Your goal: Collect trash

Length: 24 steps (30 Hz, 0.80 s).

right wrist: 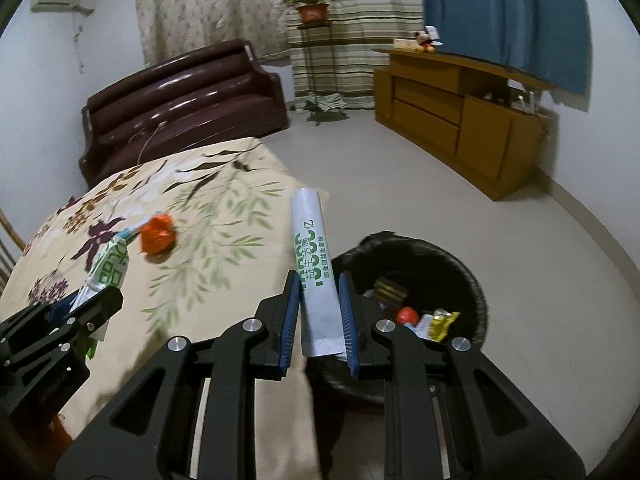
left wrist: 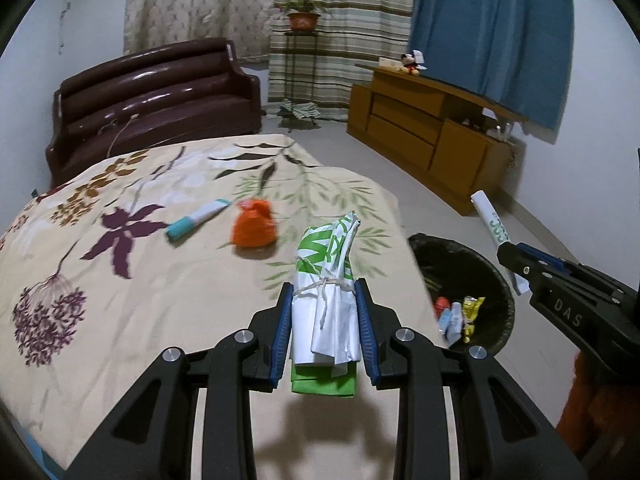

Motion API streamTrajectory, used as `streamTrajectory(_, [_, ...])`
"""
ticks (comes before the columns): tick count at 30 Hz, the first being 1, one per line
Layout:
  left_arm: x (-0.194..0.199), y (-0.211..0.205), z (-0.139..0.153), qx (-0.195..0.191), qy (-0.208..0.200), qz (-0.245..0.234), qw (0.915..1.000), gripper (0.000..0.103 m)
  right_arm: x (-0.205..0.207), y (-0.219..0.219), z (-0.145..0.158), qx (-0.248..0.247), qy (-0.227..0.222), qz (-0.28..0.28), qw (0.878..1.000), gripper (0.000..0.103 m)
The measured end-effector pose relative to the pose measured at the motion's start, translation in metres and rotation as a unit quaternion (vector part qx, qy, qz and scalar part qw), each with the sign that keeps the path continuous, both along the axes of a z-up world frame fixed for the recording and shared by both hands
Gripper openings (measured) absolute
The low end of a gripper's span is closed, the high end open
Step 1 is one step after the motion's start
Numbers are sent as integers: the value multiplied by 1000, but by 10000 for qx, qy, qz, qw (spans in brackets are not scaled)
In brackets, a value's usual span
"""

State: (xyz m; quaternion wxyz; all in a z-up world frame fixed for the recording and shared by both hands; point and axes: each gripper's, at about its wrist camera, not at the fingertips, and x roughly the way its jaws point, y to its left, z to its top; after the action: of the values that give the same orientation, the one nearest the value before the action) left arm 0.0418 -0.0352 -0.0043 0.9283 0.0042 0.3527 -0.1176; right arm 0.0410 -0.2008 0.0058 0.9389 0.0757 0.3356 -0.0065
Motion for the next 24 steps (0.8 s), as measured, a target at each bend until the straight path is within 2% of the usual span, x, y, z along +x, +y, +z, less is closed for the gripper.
streamTrajectory(9, [9,-47,-5,87,-45,-360,9993,31,-1,-50,-12,91,61,-472,9988,20])
streamTrajectory(24, [35,-105,-21,258,54,-633,9976,31,10,-81,-37,100,213,-715,9972,20])
